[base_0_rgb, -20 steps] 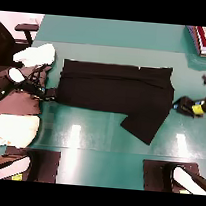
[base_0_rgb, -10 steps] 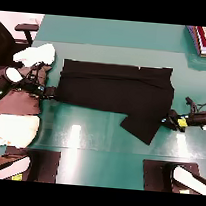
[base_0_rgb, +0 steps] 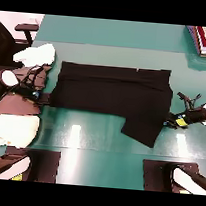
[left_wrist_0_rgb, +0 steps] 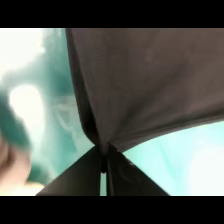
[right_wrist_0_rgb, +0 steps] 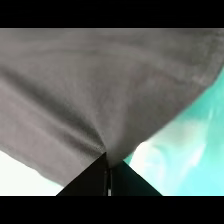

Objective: Fold the shirts.

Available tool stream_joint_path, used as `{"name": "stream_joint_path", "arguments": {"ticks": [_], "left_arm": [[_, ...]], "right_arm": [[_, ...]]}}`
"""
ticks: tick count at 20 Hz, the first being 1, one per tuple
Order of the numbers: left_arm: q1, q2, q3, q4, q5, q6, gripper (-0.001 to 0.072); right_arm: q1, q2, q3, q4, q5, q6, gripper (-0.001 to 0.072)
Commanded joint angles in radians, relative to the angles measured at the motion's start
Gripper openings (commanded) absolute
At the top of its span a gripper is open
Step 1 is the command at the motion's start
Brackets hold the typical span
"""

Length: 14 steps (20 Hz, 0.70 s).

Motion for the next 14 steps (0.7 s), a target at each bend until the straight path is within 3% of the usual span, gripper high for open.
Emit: {"name": "stream_joint_path", "arguments": {"ticks": [1, 4, 7, 10, 14], "left_arm": [[0.000, 0.157, -0.092, 0.031, -0.133, -0.025, 0.0023], [0.000, 0.270, -0.134, -0.039, -0.250, -0.041, 0.0024], [0.000, 0.283, -0.077, -0.061, -0.153, -0.040, 0.0024], [0.000, 0.202, 0.006, -0.066, 0.031, -0.040, 0.0024], [0.000, -0.002, 0.101, -0.073, 0.176, -0.033, 0.0024]], "right_arm": [[-0.004, 0.197, -0.025, -0.090, 0.162, 0.024, 0.0019], [-0.018, 0.356, -0.026, -0.088, 0.235, 0.066, 0.0019], [0.018, 0.393, 0.065, -0.084, 0.171, 0.072, 0.0018], [0.089, 0.237, 0.200, -0.086, 0.082, 0.072, 0.0018], [0.146, -0.078, 0.402, -0.085, -0.014, 0.071, 0.0018]]}}
